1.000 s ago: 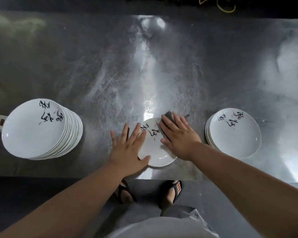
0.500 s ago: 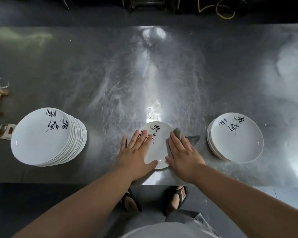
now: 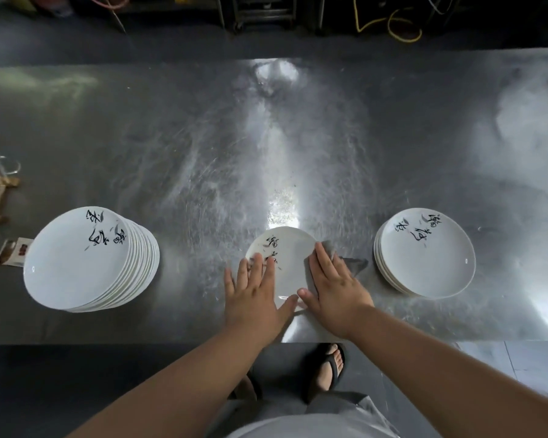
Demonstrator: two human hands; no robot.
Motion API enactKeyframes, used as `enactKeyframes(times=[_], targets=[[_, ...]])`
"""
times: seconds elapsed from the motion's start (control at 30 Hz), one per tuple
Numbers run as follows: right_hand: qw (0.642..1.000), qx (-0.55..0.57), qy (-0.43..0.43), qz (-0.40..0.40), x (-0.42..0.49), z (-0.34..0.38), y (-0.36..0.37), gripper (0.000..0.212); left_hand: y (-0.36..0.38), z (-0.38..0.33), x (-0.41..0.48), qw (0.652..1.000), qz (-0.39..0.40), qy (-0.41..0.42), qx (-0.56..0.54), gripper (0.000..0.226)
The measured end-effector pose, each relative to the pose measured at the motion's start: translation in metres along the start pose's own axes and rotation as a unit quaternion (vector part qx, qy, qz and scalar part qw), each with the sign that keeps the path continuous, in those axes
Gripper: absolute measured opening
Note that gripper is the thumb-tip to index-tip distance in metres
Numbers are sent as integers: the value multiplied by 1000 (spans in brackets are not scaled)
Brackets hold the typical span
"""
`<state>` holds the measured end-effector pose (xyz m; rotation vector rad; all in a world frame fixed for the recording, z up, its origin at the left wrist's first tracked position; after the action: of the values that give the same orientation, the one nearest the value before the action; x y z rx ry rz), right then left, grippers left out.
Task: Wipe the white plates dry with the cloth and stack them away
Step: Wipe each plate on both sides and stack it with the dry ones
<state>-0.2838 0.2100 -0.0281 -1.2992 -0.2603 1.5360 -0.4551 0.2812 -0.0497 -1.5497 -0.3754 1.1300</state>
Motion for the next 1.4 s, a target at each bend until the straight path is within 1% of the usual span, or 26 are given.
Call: enactKeyframes(times=[0.13,0.17,0.23,0.3,0.37,0.43,0.5,0.57,0.63,0.7,0.77,0.87,1.0,1.07,1.13,1.2,1.27,1.33,1.4], targets=[[992,-104,-68,-16,42,-7,-24,84,-9,10,-7,997,-46,64,24,68],[988,-127,-86,-10,50,-8,-27,83,-10,15,-1,995,-49,81,26,66],[984,-143,-107,-4,60,-6,-29,83,-7,25,12,991,-34,119,43,73],[990,-109,-87,-14,57,-6,-25,83,1,30,21,988,-16,142,53,78],[997,-54,-44,-21,37,-7,-14,83,8,31,22,989,-27,136,48,79],[1000,-23,-6,-9,7,-6,0,85,10,29,21,991,-32,125,46,79],[999,-29,13,4,-10,-3,9,87,10,28,22,991,-30,121,46,79],[999,-28,30,8,-3,-1,8,88,8,28,22,991,-36,121,44,79],[999,-31,24,-10,22,3,-2,89,8,26,20,992,-34,116,47,78],[999,-38,-5,-23,45,4,-14,87,9,22,20,993,-23,95,58,79],[999,-36,-26,-20,51,0,-19,84,9,18,19,994,-18,74,77,78],[1000,17,-13,-7,17,-7,-3,81,7,12,16,994,-17,53,95,76],[1000,12,-9,1,-22,-10,16,82,4,0,9,998,19,29,59,80],[1000,13,-15,-10,-13,-15,9,82,2,0,0,998,24,41,49,84],[999,7,-30,-28,10,-20,-4,82,1,5,-5,995,4,83,51,78],[998,-24,-48,-30,34,-19,-17,82,3,14,-3,991,-8,126,50,71],[997,-51,-55,-23,46,-16,-22,83,11,23,2,989,-3,143,44,71],[999,-25,-28,-20,36,-14,-14,84,19,25,5,988,-6,141,55,72],[1000,17,6,-22,4,-12,8,87,24,21,4,991,-10,122,58,78]])
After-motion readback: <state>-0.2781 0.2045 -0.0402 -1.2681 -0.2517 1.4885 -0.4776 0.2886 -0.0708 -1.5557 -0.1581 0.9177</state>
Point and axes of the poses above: each hand's wrist, its own x-axis towards the middle knuckle, its own y-axis out of the palm, z = x × y, the point moved 2 cm from there along x, towards the middle knuckle, and after that the axes turned 10 degrees about x, right-handed, at the moved point
